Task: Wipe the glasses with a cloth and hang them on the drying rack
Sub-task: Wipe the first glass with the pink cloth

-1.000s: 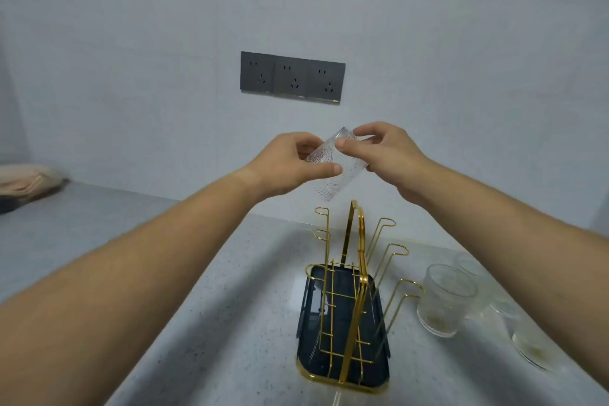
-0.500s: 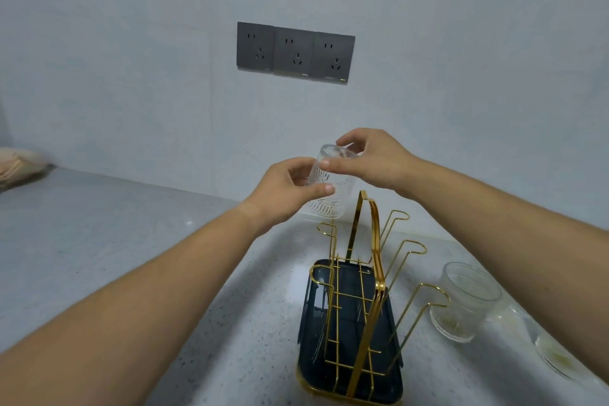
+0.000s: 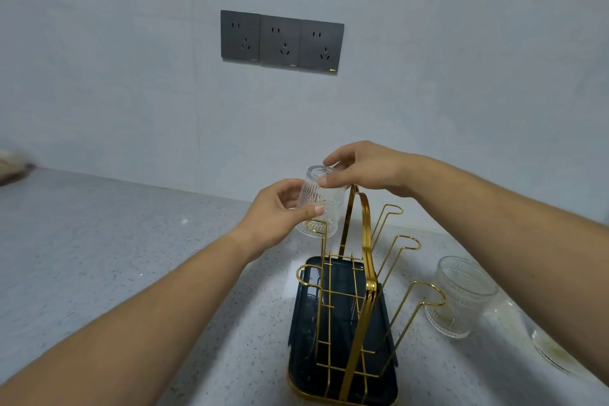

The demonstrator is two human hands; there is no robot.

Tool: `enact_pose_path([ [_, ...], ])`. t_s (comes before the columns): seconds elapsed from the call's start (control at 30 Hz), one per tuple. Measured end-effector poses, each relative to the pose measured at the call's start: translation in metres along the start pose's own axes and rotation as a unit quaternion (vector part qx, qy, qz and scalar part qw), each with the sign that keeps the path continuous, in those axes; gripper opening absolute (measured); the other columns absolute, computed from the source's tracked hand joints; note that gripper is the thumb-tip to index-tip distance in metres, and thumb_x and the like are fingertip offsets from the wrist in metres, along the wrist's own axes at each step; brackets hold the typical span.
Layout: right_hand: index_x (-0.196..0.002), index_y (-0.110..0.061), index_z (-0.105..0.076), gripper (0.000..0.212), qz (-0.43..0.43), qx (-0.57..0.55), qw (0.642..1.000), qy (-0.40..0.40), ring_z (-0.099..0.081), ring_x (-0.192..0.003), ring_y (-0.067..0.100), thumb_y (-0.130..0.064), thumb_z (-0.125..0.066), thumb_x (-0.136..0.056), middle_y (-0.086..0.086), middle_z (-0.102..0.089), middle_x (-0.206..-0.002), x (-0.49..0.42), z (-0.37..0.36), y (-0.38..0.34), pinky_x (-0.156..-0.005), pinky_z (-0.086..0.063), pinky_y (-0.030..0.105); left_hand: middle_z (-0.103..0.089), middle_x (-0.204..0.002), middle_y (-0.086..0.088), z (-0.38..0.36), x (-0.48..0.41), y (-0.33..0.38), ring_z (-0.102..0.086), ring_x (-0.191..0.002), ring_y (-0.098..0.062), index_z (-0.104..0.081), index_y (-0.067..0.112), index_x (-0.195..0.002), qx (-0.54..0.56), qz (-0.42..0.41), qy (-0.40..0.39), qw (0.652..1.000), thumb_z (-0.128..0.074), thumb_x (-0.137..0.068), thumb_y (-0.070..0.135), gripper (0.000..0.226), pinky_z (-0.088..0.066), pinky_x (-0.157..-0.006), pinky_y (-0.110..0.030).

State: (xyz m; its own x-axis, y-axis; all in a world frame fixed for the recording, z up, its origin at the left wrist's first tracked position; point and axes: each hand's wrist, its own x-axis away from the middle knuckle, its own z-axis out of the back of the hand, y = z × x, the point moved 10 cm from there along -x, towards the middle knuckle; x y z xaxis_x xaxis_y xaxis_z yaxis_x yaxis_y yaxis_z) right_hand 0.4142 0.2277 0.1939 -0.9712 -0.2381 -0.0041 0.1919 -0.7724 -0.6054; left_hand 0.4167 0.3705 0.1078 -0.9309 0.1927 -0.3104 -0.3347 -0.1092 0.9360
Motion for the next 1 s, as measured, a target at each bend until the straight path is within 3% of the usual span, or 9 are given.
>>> enact_pose_path([
  [0.17,-0.136,-0.016,-0.061,0.06,-0.011,0.003,1.0,-0.013,-0.063,-0.111,0.017,-0.032,-0.084,-0.083,0.004,-0.065,-0.125,-0.006,-0.004,0.002,-0.092,-0.045,0.029,-0.078,-0.115,0.002,-0.001,0.001,-0.009,-0.074,-0.109,-0.015,-0.069,0.018,-0.122,0.004,0.01,0.005,1.0,-0.087,-0.082,0.016,0.044,-0.056,-0.105,-0.039],
  [0.3,-0.131,-0.017,-0.063,0.06,-0.024,0.015,1.0,-0.015,-0.057,-0.122,0.022,-0.032,-0.088,-0.078,0.003,-0.063,-0.127,-0.014,-0.01,0.006,-0.107,-0.046,0.039,-0.078,-0.114,0.002,0.0,0.002,-0.019,-0.074,-0.108,-0.014,-0.068,0.018,-0.121,0.007,0.018,0.005,1.0,-0.086,-0.082,0.014,0.044,-0.056,-0.105,-0.04],
  [0.5,-0.133,-0.015,-0.063,0.063,-0.042,0.029,0.998,-0.044,-0.056,-0.122,0.022,-0.029,-0.088,-0.078,0.005,-0.065,-0.126,-0.016,-0.019,0.009,-0.1,-0.041,0.035,-0.077,-0.118,0.003,-0.001,0.005,-0.03,-0.072,-0.114,-0.014,-0.066,0.019,-0.126,0.004,0.022,-0.005,1.0,-0.09,-0.078,0.02,0.054,-0.055,-0.107,-0.04],
  [0.7,-0.133,-0.014,-0.063,0.058,-0.06,0.048,0.995,-0.07,-0.061,-0.111,0.019,-0.024,-0.086,-0.08,0.005,-0.068,-0.121,-0.016,-0.025,0.009,-0.116,-0.036,0.045,-0.077,-0.119,0.003,-0.002,0.007,-0.038,-0.072,-0.113,-0.012,-0.066,0.019,-0.126,0.011,0.026,-0.004,1.0,-0.088,-0.081,0.017,0.051,-0.056,-0.105,-0.037],
  [1.0,-0.125,-0.02,-0.067,0.051,-0.068,0.046,0.994,-0.073,-0.063,-0.112,0.022,-0.026,-0.087,-0.079,0.006,-0.069,-0.117,-0.02,-0.027,0.014,-0.115,-0.039,0.048,-0.077,-0.119,0.0,-0.005,0.009,-0.042,-0.072,-0.113,-0.015,-0.065,0.017,-0.126,0.019,0.033,-0.009,0.999,-0.086,-0.083,0.014,0.048,-0.056,-0.105,-0.036],
])
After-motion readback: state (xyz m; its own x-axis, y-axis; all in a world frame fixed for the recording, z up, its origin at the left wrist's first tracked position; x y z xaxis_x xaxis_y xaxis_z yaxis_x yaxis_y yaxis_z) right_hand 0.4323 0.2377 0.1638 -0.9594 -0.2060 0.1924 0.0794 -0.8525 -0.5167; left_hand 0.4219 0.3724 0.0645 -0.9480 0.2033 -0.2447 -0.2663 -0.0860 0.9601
